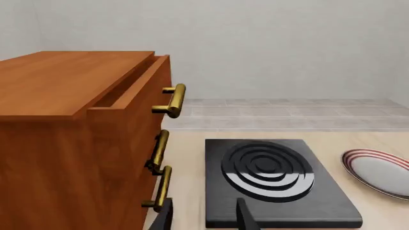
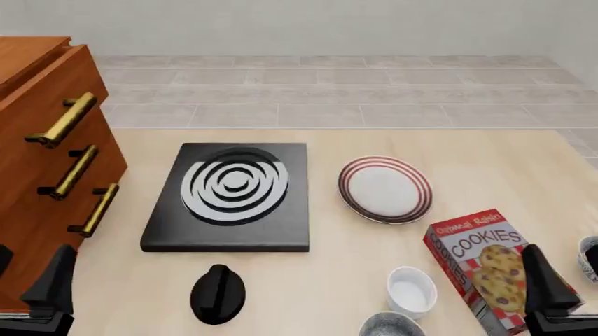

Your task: Pick the akita bowl next to the ramekin and place it on the plate.

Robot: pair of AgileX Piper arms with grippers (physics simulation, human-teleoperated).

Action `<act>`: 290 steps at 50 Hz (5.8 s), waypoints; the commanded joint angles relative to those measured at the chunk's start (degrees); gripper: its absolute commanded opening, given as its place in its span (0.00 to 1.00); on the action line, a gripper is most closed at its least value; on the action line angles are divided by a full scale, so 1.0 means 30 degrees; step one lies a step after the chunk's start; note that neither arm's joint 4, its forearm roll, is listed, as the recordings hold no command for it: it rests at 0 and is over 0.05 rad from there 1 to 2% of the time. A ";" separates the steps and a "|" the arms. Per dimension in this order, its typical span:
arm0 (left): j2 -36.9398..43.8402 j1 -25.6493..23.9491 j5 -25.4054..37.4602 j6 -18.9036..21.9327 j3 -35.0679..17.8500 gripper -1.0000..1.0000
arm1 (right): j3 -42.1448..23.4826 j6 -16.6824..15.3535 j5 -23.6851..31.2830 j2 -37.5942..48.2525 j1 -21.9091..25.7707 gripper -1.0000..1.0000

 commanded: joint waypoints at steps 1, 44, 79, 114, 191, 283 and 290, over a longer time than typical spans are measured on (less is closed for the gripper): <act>0.0000 0.0000 0.0000 0.0000 0.0000 1.00 | -0.0063 -0.0074 -0.0204 0.0303 0.0160 1.00; 0.0000 0.0000 0.0000 0.0000 0.0000 1.00 | -0.6134 -0.1591 0.3495 0.3785 0.1500 1.00; 0.0000 0.0000 0.0000 0.0000 0.0000 1.00 | -1.1065 -0.1415 0.9251 0.7249 0.4253 1.00; 0.0000 0.0000 0.0000 0.0000 0.0000 1.00 | -1.2105 0.1665 1.5464 0.7280 0.7455 1.00; 0.0000 0.0000 0.0000 0.0000 0.0000 1.00 | -0.7295 0.6619 1.4346 0.8455 0.9841 1.00; 0.0000 0.0000 0.0000 0.0000 0.0000 1.00 | -0.2448 0.9502 0.5626 1.5162 1.2469 1.00; 0.0000 0.0000 0.0000 0.0000 0.0000 1.00 | -0.2379 0.9678 0.5149 1.5588 1.2791 1.00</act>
